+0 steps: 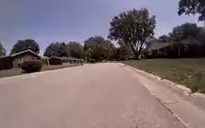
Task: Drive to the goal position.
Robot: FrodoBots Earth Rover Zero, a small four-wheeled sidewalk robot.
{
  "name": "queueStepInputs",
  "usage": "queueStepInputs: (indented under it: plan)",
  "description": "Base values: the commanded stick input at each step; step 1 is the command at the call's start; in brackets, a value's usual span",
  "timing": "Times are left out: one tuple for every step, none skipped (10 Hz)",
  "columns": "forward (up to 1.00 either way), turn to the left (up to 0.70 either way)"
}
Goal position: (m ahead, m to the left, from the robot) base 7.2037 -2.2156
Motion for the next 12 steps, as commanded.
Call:
queueStepInputs:
  plan:
    - [0.70,0.00]
    - [0.70,0.00]
    - [0.70,0.00]
    - [0.70,0.00]
    - [0.70,0.00]
    - [0.70,0.00]
    - [0.70,0.00]
    - [0.70,0.00]
    - [0.70,0.00]
    - [0.70,0.00]
    - [0.70,0.00]
    - [0.70,0.00]
